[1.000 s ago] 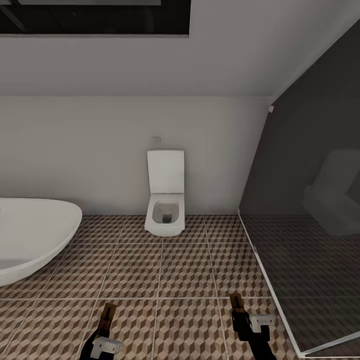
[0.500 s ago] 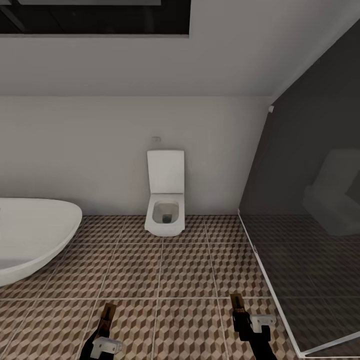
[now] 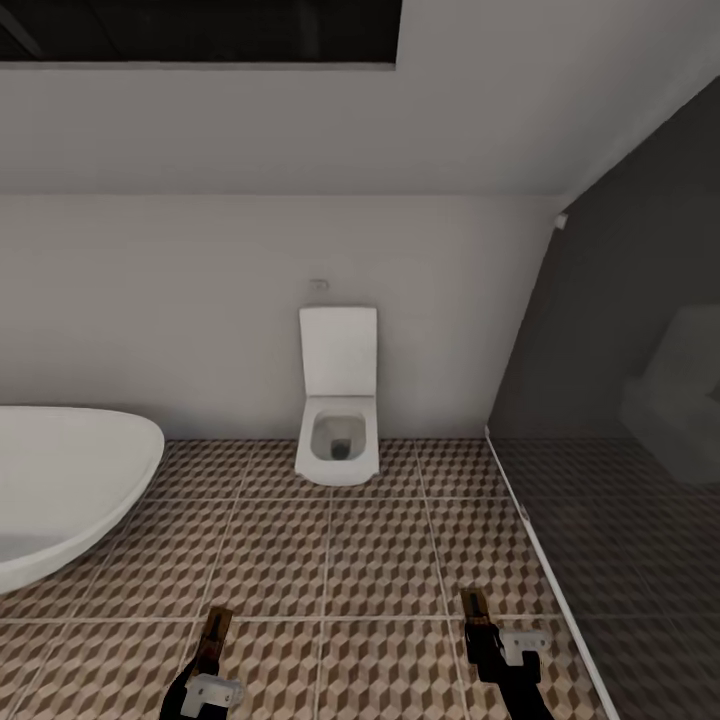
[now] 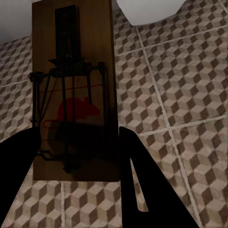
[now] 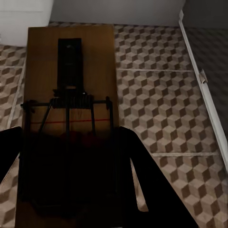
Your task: Take the four mousetraps from the cabinet in the bathroom and place them on the bathroom floor. Make sure all four end up on the same floor surface, and ensure that at least two of them are either under or directly next to the same bathroom sink.
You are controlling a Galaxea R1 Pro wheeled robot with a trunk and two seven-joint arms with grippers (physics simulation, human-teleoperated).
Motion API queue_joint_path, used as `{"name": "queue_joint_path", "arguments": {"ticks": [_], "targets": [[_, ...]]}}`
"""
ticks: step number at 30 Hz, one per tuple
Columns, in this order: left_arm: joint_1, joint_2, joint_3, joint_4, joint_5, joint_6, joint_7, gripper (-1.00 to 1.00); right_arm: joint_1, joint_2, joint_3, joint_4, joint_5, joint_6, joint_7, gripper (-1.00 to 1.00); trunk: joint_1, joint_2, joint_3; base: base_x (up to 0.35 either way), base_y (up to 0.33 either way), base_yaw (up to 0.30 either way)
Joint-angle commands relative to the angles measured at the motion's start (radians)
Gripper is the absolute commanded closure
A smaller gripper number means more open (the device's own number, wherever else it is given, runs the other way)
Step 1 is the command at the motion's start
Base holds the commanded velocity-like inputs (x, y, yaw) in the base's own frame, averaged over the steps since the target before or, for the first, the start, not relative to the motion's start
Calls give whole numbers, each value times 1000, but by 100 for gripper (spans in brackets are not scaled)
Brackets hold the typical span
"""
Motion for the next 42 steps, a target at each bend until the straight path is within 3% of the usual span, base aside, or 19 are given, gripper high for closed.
{"name": "queue_joint_path", "arguments": {"ticks": [1,7,24,26,30,33,37,39,40,42], "targets": [[-1,-1,-9,3,3,-4,4,100,-1,0,9,0,-7,-3,-3,100,1,-2,-2,278,150,0],[-1,-1,-9,3,3,-4,4,100,-1,1,9,0,-7,-4,-3,100,1,-2,-2,214,103,0],[-1,-2,-7,1,4,15,5,100,-1,4,10,0,-5,-3,-1,100,1,-2,-2,5,2,0],[-1,-3,-3,-3,8,94,6,100,-1,7,11,0,-4,1,-2,100,1,-2,-2,0,0,0],[0,-20,0,-51,34,355,7,100,-1,11,11,-12,4,45,-4,100,1,-2,-2,0,0,0],[0,-13,0,-182,53,585,9,100,-1,13,14,-64,47,152,-6,100,1,-2,-2,0,0,0],[-2,9,9,-369,60,846,10,100,-1,16,13,-264,120,366,-34,100,1,-2,-2,0,0,0],[-8,15,52,-441,61,974,10,100,-1,31,13,-377,143,492,-72,100,1,-2,-2,0,0,0],[-11,16,69,-458,60,1001,11,100,-1,37,13,-403,146,518,-82,100,1,-2,-2,0,0,0],[-44,18,137,-519,60,1097,22,100,-1,65,13,-479,155,595,-120,100,1,-2,-2,0,0,0]]}}
